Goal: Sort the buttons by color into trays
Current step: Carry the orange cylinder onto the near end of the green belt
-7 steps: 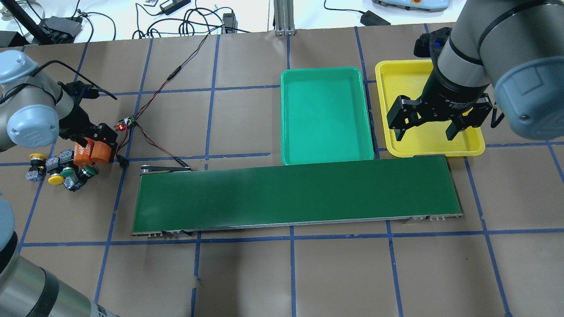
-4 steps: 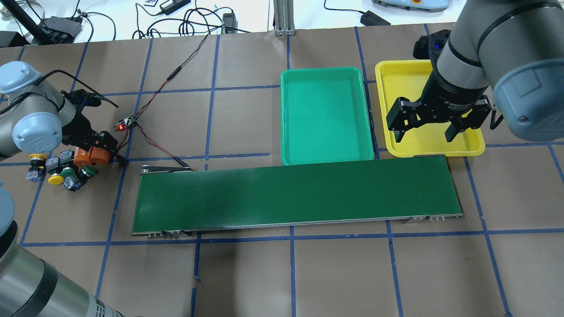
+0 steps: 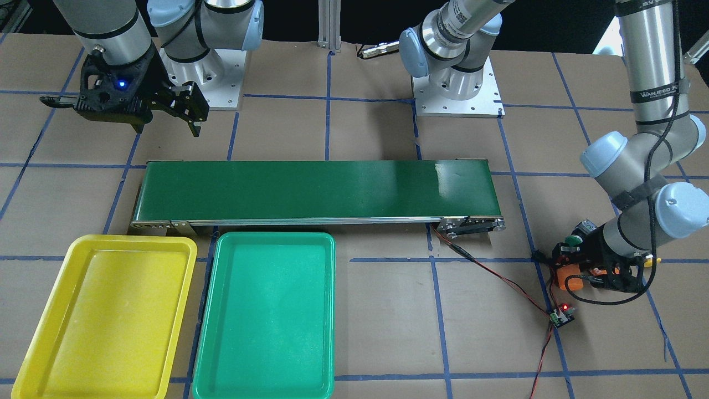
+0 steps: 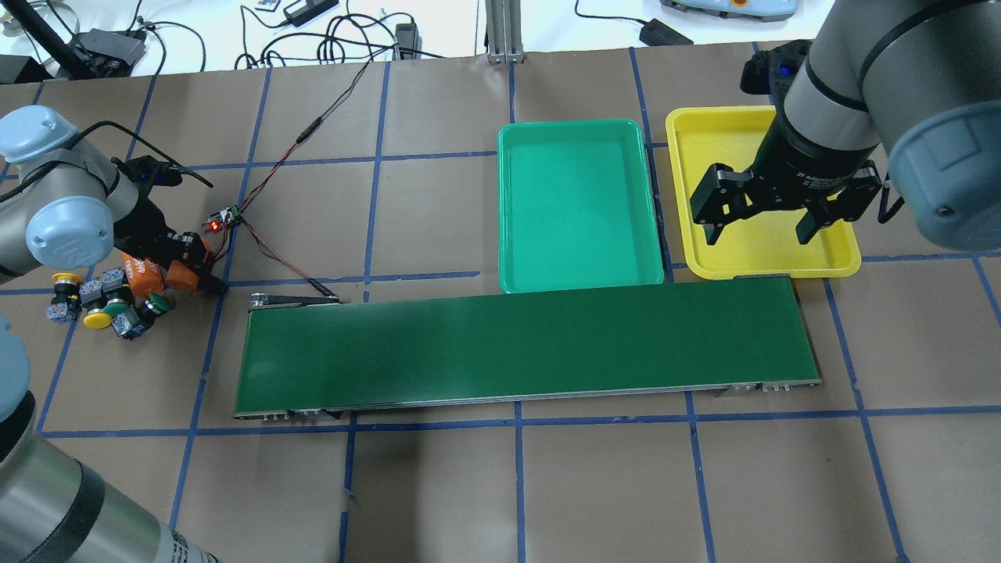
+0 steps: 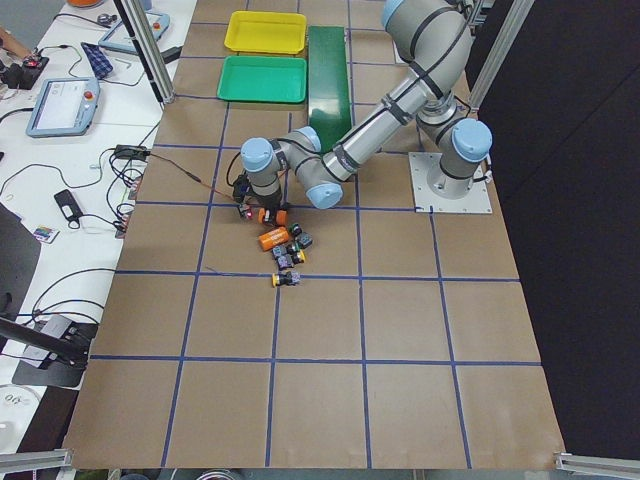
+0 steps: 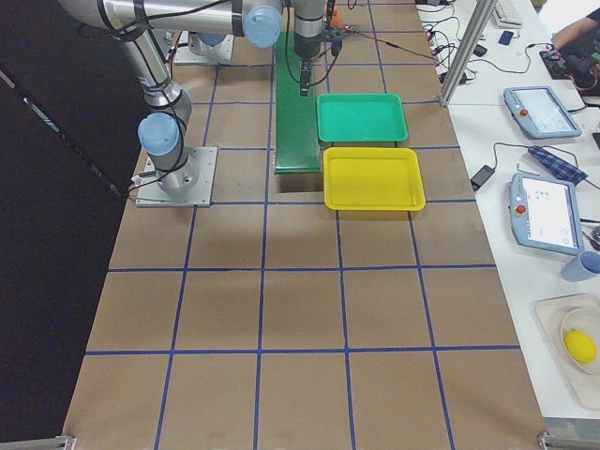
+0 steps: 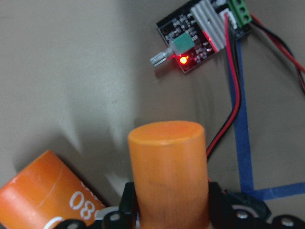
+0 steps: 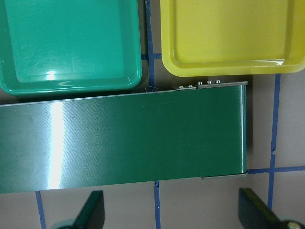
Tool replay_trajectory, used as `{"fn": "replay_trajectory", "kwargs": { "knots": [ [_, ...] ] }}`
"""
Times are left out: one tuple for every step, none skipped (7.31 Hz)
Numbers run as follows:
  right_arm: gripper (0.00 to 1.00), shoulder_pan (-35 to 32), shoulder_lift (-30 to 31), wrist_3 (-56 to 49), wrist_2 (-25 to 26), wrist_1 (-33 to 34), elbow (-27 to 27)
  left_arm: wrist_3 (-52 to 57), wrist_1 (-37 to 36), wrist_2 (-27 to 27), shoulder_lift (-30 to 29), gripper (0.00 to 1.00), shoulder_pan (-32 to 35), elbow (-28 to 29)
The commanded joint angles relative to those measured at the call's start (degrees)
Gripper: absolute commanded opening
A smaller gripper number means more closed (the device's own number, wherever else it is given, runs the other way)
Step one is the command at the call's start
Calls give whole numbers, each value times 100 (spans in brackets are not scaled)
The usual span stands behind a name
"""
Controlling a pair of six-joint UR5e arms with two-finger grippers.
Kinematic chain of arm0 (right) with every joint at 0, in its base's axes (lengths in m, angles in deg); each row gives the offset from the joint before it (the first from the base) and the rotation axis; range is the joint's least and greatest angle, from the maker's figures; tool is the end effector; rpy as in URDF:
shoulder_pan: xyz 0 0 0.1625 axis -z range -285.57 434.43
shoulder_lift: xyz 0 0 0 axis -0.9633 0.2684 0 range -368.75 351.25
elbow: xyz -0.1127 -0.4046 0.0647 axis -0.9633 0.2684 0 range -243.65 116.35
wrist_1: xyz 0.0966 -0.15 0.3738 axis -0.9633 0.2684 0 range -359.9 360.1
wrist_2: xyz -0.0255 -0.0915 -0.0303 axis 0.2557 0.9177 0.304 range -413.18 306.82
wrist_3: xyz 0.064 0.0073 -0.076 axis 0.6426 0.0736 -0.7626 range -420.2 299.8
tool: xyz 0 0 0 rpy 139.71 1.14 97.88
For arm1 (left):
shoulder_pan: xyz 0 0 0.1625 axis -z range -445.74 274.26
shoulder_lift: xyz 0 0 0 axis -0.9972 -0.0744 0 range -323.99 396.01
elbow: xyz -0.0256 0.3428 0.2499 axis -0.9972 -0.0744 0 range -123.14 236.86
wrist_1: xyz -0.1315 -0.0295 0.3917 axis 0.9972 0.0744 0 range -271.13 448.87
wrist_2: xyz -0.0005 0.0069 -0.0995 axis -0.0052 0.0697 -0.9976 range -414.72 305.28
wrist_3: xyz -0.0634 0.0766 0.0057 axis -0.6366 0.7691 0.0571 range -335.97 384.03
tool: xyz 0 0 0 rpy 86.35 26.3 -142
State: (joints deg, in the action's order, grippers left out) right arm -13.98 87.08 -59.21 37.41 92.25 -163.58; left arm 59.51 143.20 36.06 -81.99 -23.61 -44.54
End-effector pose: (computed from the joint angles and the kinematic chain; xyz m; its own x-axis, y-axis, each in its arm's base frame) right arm 0.1199 -0.4477 0.4543 -0.9989 0.0447 0.0109 0.0450 0.9984 0.0338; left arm 0.1618 -0.5882 0.1830 -0.9909 0.1319 0.0269 0.1333 0.9892 0.0610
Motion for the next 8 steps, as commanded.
{"fn": "replay_trajectory", "kwargs": {
  "knots": [
    [100,-44,-11,-20,-14,-14,-53,-433,103,10,328,0,159,7],
    [100,-36,-20,-29,11,-65,-71,-323,269,19,678,0,438,7],
    [100,-45,-11,6,-6,-66,-71,409,401,-16,1126,0,711,-106],
    [100,-36,-46,6,12,-83,-71,1068,925,-129,1574,0,835,-377],
    [100,-45,6,6,20,-92,-71,1745,1330,-148,2100,0,915,-693],
    [100,-45,50,6,55,-136,-71,2761,1595,-191,2558,0,1159,-888],
    [100,-45,41,6,73,-258,-71,3554,1807,-192,2780,0,1466,-1081],
    [100,-45,24,6,91,-268,-71,4067,1818,-183,2957,0,1748,-1396]
  ]
}}
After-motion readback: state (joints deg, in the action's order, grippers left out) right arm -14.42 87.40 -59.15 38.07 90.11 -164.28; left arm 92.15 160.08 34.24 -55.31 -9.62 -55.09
